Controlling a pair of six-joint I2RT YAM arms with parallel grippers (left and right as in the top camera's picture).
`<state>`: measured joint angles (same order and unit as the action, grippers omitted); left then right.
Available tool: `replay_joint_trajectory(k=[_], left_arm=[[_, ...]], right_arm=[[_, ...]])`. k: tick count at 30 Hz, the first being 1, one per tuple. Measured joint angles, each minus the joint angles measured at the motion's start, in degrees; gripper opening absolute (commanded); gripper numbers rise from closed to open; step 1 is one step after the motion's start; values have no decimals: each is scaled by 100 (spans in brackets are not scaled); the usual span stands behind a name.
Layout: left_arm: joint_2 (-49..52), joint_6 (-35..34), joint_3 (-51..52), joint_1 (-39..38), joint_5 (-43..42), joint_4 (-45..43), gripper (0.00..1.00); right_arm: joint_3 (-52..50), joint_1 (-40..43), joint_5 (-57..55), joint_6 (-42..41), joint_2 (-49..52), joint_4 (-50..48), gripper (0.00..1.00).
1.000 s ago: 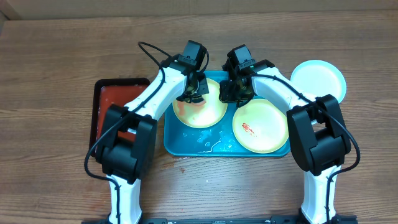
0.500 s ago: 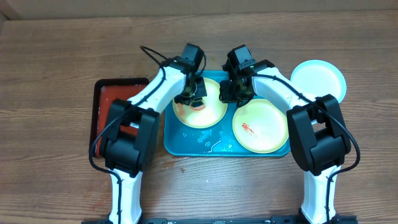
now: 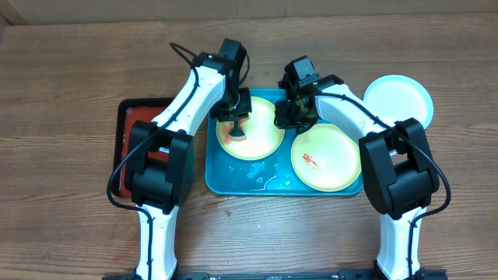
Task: Clean dirty plates on tray and stack at the side
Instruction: 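Scrub the yellow plate with the sponge while the right gripper holds it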
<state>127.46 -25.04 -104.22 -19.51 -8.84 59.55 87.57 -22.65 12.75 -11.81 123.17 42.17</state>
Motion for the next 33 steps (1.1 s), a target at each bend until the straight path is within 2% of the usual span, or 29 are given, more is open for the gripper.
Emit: replay_joint_trajectory(k=[8,10,15,23,29,33], left_arm=[[7,170,-17,0,92,107,39],[9,170,-17,0,203,166,38],[9,260,-13,0,339,177,27],[131,280,-4,0,236,175,25],[350,299,0,0,190,168,4],[350,313,0,0,175,162,4]], right_arm=[[0,2,-4,0,0,2,4],[0,2,-2,0,0,4,4],[0,2,-2,2,0,7,4],[0,2,-4,0,0,2,4],[0,2,-4,-2,0,0,4],[0,0,-4,0,0,0,4]])
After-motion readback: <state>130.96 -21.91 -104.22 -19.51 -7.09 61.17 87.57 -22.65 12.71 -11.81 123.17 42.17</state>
